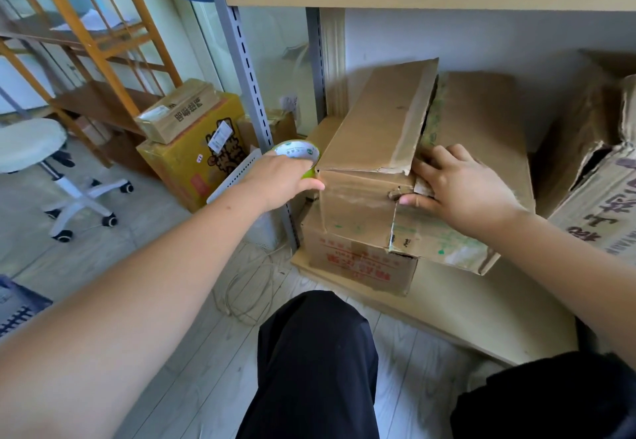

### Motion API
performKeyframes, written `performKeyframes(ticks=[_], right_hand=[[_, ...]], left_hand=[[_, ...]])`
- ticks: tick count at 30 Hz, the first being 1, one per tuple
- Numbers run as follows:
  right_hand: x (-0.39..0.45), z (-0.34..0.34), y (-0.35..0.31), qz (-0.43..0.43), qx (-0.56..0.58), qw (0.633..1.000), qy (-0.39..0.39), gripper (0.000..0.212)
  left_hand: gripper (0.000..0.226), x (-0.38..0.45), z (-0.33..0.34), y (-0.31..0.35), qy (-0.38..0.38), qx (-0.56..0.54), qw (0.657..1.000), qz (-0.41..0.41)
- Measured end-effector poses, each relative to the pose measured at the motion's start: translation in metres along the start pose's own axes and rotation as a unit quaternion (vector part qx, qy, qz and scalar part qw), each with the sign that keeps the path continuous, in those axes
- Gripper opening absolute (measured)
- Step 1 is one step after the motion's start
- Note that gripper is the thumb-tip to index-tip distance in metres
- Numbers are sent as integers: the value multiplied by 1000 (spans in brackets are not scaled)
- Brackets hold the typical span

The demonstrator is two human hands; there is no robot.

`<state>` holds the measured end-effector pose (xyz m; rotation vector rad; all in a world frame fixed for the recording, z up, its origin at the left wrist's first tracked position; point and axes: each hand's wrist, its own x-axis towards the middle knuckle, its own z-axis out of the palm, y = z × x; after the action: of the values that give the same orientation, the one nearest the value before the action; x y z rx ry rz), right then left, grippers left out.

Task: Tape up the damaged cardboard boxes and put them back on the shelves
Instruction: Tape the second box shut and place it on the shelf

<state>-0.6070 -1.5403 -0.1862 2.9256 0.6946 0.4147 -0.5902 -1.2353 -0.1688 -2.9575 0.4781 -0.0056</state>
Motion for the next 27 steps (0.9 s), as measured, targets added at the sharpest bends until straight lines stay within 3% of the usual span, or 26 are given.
performKeyframes(ticks=[5,8,12,15,19,24,27], right_hand=[[-11,2,40,-36,17,999,21,71],[-25,-1,58,-39,3,999,22,74],[-14,-8,18,29,-16,999,10,99],[-2,-4,-20,85,-30,996,-6,96],[1,-1,-36,99,-30,994,47,96],[9,8,-62,10,-35,992,123,56],[9,17,-56,-10,-6,981,194,54]], left_hand=[[32,4,-3,10,-61,-66,992,90],[32,7,2,30,-87,-89,987,104],[31,5,1,33,-79,-87,989,93],[30,2,-1,34,-90,-82,990,76],[29,1,-6,37,-99,-105,988,57],[32,-2,-3,45,-83,-108,988,76],[34,-4,-1,43,-55,-93,990,85]])
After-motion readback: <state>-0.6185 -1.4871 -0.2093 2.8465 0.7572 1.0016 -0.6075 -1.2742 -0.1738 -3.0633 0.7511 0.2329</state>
